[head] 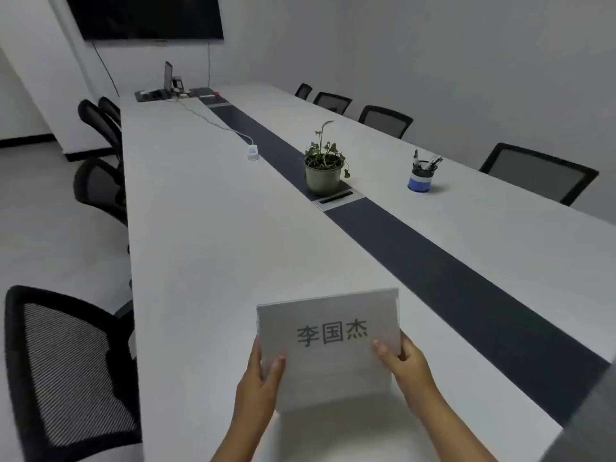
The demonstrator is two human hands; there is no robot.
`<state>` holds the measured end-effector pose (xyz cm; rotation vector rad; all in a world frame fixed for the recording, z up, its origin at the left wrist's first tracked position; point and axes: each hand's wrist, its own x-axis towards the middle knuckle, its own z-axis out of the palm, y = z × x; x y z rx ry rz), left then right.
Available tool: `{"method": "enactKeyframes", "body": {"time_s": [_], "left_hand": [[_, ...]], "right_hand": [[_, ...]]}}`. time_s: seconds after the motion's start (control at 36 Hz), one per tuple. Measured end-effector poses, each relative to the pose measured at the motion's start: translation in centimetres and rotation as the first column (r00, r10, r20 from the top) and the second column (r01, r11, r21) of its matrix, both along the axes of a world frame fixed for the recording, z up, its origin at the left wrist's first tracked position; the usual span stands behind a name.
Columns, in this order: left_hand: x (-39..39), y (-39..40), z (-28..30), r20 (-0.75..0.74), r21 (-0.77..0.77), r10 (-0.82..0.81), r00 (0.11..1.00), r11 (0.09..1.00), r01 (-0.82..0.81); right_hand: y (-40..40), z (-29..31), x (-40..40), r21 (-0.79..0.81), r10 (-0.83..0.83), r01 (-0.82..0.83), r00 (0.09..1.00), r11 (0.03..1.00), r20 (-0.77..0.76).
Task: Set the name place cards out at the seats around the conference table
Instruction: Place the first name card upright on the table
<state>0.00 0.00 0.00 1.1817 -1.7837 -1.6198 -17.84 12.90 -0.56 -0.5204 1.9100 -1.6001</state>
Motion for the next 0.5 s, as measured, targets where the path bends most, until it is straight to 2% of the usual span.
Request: {"method": "enactKeyframes", "body": {"time_s": [0.14,0.25,0.33,0.5], "left_hand": [[2.4,2.4,-0.8,-0.079,0.044,0.023,0.997,0.999,-0.02],[3.2,5.2,-1.2,-0.04,0.009,0.026,0.999,1.0,-0.026],[2.5,7.0,-0.9,-0.019,0.008,-0.013,1.0,1.0,0.014],[-1.8,11.5,-0.3,-0.088,0.05,-0.078,0.993,0.995,0.082]], "right_hand": [[3.1,-0.1,2.6,-0.038,-0.056,0.059,0.995,0.998,0.077],[6.7,0.0,4.0,-0.051,-0.106,0.112,0.988,0.992,0.109],[9.9,0.3,4.2,-0.048,-0.156,0.162,0.981,0.986,0.116],[16.1,1.5,1.6,-0.121,-0.322,0.344,0.931,0.931,0.171]]}}
